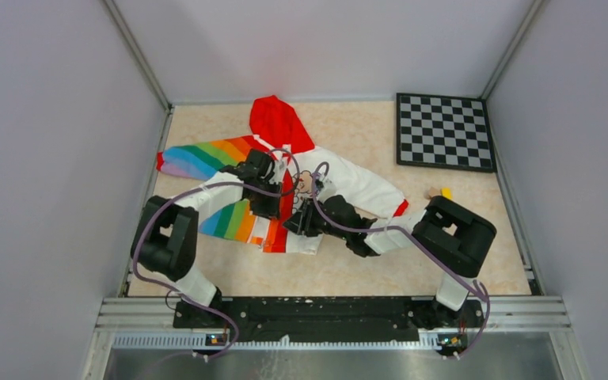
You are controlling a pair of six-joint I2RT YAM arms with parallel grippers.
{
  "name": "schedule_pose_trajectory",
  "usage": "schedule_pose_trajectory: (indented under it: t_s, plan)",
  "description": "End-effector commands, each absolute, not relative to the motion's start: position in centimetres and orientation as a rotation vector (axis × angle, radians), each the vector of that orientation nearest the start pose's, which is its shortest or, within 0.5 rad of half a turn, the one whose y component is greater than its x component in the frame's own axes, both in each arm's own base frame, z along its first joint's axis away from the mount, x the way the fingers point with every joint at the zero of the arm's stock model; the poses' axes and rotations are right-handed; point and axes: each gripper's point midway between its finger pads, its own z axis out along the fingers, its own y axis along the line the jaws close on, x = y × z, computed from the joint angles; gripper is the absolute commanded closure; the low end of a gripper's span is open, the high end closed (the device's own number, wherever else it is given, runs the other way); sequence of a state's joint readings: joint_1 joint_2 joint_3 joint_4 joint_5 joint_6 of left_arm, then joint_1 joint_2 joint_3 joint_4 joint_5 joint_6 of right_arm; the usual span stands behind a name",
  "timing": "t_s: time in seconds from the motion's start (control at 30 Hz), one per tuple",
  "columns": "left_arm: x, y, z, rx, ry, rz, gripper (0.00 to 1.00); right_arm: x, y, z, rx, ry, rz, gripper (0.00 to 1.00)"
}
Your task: Zip up the jacket
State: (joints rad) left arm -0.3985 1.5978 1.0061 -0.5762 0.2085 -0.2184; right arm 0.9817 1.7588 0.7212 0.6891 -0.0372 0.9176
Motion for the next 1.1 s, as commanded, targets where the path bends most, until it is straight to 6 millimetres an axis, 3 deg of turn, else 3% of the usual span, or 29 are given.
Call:
schedule_pose_trajectory:
  t_s: [0.0, 0.23, 0.47, 0.73, 0.9, 0.97, 1.07]
  plan:
    - [28.6, -15.8, 3.3, 0.308, 2.808, -0.356, 0.66, 22.6, 42.0, 9.8, -0.103, 2.077, 1.301, 0.63]
    - [28.9, -14.9, 3.9, 0.284, 2.767, -0.295, 0.64, 22.2, 42.2, 9.0, -0.127, 2.085, 1.314, 0.64]
    - [28.5, -14.0, 3.9, 0.282, 2.761, -0.246, 0.54, 22.1, 42.2, 8.6, -0.138, 2.095, 1.315, 0.64]
    - [27.9, -15.7, 2.6, 0.318, 2.812, -0.365, 0.63, 21.9, 42.0, 8.7, -0.136, 2.09, 1.319, 0.64]
    - [27.7, -15.4, 2.0, 0.322, 2.84, -0.337, 0.64, 21.9, 42.1, 8.7, -0.139, 2.092, 1.32, 0.64]
    - [27.9, -15.2, 2.0, 0.316, 2.84, -0.315, 0.7, 21.9, 42.2, 8.7, -0.143, 2.097, 1.319, 0.64]
    - [28.3, -15.5, 2.6, 0.308, 2.815, -0.331, 0.86, 21.7, 42.5, 8.8, -0.164, 2.095, 1.323, 0.64]
